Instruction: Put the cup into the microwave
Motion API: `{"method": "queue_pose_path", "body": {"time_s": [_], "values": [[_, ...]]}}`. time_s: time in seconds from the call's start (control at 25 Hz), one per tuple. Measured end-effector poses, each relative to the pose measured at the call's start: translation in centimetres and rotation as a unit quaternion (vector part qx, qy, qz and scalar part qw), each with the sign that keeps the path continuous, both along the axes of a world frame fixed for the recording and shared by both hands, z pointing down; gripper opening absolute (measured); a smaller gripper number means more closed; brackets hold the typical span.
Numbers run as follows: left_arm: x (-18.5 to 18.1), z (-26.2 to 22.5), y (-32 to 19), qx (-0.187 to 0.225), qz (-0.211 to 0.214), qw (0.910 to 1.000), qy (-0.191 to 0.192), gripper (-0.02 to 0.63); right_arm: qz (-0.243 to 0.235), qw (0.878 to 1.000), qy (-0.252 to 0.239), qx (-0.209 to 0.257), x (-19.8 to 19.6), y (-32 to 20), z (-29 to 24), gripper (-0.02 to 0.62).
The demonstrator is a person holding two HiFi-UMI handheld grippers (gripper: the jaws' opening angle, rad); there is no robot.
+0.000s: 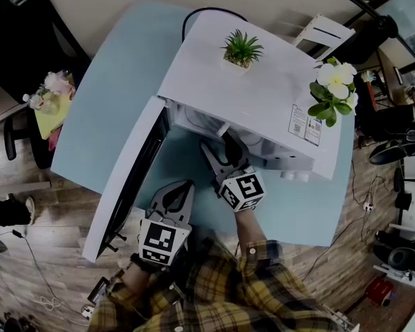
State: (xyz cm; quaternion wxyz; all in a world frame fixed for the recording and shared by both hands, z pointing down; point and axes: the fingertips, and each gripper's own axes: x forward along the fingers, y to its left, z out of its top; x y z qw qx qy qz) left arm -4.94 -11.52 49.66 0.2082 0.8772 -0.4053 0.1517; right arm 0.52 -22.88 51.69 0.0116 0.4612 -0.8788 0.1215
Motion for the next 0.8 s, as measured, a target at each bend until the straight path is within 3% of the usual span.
{"method": "queue_pose_path", "body": {"time_s": [0.4, 0.8], "values": [[-0.6, -1.1, -0.5, 0.011, -0.003, 0.9999, -0.002, -0.008, 0.024, 1.0, -0.01, 0.001, 1.5, 1.0, -1.5, 0.253], [-0.8, -3.7, -1.2, 0.04, -0.005, 0.9992, -0.002, -0.008, 0.014, 1.0, -0.017, 0.021, 2.4, 3.7, -5.6, 0.253]]}}
